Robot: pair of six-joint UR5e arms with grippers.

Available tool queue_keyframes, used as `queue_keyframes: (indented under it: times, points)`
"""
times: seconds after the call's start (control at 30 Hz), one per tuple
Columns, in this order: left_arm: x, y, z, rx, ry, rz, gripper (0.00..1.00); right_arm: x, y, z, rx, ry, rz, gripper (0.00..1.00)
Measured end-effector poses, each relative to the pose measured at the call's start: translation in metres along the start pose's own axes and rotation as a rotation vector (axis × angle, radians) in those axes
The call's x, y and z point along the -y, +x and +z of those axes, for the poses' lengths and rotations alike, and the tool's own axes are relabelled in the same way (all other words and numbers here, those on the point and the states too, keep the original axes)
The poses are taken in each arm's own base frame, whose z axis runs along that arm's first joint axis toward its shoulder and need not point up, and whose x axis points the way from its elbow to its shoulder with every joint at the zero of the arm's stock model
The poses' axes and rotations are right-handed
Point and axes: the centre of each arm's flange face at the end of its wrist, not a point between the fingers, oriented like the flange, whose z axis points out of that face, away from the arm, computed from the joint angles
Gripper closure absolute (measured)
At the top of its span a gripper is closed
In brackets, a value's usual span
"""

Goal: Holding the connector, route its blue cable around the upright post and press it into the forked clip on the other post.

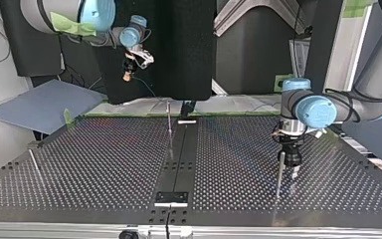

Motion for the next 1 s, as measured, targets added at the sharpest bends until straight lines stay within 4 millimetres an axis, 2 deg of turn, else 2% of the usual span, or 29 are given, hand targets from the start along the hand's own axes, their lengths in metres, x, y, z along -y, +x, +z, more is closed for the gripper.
queue_keyframes:
  times: [0.13,0.63,0.9,1.0]
  points:
    - [0.0,0.0,0.0,0.0,0.0,0.0,0.15,-0.002,-0.014,0.001,0.01,0.004,-0.006,1.0]
    - [0.0,0.0,0.0,0.0,-0.001,0.0,0.15,-0.014,-0.086,-0.016,0.093,0.052,-0.034,1.0]
    - [0.0,0.0,0.0,-0.002,0.0,0.0,0.15,-0.03,-0.126,-0.034,0.16,0.037,-0.063,1.0]
    - [0.0,0.0,0.0,-0.002,0.001,0.0,0.15,-0.032,-0.133,-0.038,0.172,0.036,-0.07,1.0]
